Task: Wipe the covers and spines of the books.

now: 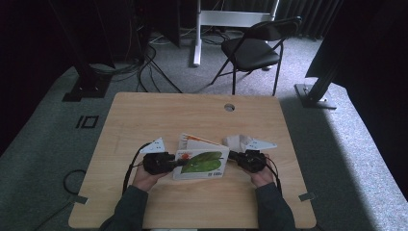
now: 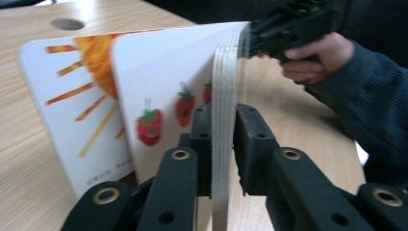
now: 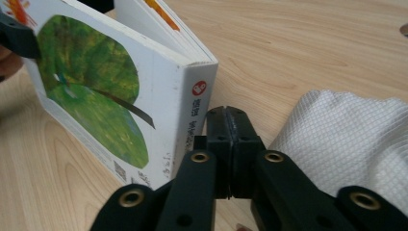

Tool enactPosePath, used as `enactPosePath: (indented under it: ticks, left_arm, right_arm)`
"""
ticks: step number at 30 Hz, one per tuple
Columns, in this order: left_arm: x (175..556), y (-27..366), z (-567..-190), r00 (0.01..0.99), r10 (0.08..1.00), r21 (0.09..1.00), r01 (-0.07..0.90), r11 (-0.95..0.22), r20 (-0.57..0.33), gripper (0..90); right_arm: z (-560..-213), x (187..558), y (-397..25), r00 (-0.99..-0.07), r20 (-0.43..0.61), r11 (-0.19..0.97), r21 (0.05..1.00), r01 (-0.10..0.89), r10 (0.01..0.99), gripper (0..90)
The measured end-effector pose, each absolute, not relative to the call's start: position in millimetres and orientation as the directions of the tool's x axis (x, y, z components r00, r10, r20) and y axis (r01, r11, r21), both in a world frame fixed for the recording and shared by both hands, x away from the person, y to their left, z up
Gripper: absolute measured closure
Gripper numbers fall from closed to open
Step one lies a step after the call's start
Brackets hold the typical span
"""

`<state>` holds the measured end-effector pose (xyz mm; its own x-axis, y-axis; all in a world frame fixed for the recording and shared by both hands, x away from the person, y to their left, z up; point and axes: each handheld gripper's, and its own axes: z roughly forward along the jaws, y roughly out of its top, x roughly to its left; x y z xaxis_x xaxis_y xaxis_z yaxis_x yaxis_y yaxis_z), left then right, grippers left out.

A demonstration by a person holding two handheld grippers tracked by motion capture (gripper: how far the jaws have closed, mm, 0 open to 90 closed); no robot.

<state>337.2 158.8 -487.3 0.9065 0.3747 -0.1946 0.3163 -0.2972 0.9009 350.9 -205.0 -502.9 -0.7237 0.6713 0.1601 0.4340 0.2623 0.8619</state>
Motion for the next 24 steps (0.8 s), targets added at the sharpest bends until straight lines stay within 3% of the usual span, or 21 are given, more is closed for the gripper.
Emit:
enactPosePath:
  ticks: [3,4,11,19,24]
  left_arm:
    - [333.7,158.2,-486.8,0.920,0.348,0.908,0.291,-0.303,-0.179,83.0]
    - [333.7,158.2,-486.8,0.920,0.348,0.908,0.291,-0.303,-0.179,83.6]
    - [333.1,157.2,-486.2,0.926,0.345,0.911,0.269,-0.313,-0.155,84.5]
    - [333.0,156.4,-484.3,0.932,0.335,0.910,0.254,-0.326,-0.140,84.6]
    - [333.5,156.1,-484.1,0.931,0.338,0.909,0.254,-0.329,-0.138,84.3]
  right_arm:
    - [-501.1,351.2,-211.2,-0.728,0.160,0.261,0.865,0.429,0.666,72.1]
    - [-501.1,351.2,-211.2,-0.728,0.160,0.261,0.865,0.429,0.666,72.1]
    - [-495.4,350.2,-219.9,-0.749,0.162,0.266,0.869,0.416,0.642,43.2]
    - [-492.8,354.1,-203.2,-0.792,0.154,0.290,0.875,0.387,0.591,27.2]
    - [-496.0,363.7,-195.2,-0.819,0.187,0.270,0.884,0.381,0.543,26.6]
